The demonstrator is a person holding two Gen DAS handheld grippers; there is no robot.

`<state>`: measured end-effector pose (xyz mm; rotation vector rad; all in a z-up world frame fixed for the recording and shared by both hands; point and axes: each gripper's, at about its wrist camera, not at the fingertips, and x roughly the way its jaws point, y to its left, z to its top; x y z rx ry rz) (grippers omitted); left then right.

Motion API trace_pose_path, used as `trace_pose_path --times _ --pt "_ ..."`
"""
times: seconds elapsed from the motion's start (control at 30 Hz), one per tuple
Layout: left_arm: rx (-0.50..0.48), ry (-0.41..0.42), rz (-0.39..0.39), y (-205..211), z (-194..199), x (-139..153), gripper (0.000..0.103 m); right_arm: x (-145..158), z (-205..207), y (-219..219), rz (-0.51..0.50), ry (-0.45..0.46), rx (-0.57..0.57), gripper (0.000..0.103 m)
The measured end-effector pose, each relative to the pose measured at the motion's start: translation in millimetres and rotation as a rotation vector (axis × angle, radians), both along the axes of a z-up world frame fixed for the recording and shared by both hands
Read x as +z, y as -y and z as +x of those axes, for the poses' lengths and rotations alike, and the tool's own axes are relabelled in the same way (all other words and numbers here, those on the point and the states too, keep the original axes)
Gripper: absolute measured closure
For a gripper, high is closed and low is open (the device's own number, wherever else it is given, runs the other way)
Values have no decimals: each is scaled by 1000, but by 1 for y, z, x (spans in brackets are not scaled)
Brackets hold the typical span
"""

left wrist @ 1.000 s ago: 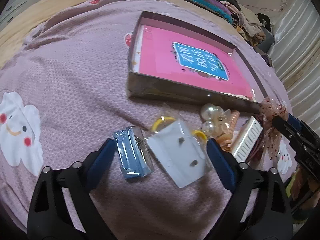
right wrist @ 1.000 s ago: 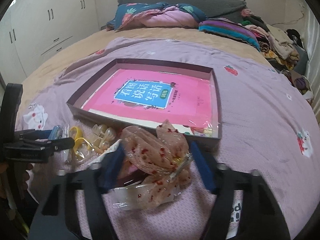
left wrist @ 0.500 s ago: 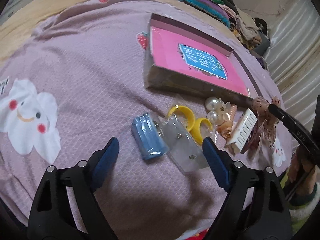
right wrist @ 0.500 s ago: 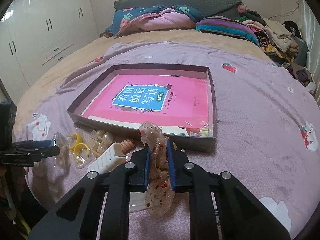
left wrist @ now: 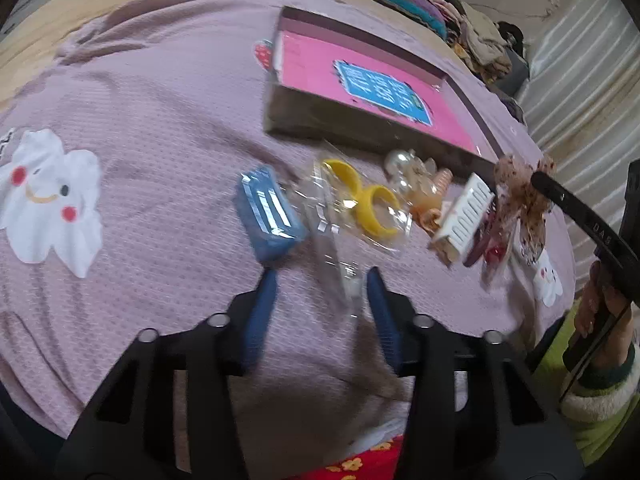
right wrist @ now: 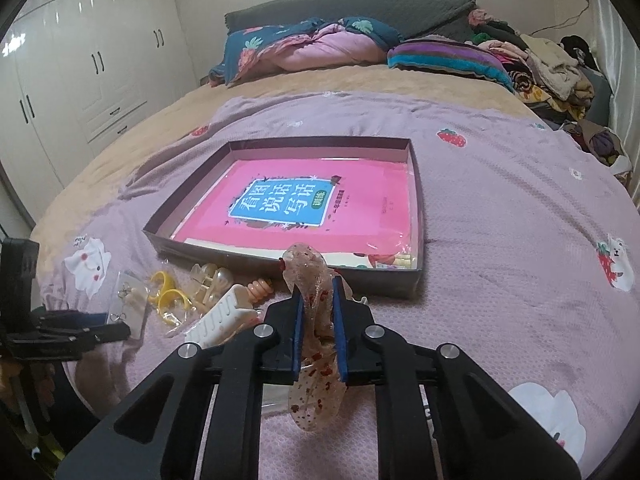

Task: Organize jewelry
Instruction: 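Grasp the pink lace bow clip with the right tool while the left tool grasps the clear earring bag, then carry the bow and earring bag over the tray and open both tools to drop them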

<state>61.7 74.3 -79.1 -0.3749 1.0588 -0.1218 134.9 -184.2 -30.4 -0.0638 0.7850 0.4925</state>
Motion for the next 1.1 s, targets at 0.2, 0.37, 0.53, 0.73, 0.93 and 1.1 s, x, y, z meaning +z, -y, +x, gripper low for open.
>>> trace_pose_path --times 0.2,0.37,0.53,0.73,0.93,1.1 --pt "-21 13 -13 10 -1 2 95 7 -6 8 16 15 -14 92" --pt "-47 56 10 18 -2 19 97 18 -9 17 31 39 -25 93" --pt "-72 105 28 24 5 39 97 32 -9 27 46 63 -41 93" --pt "-95 168 56 31 30 66 97 47 -2 42 71 83 -68 93" --pt "-105 195 80 34 64 79 97 62 9 57 83 107 -103 93" --pt "-104 205 80 35 89 82 97 73 22 64 85 122 -123 93"
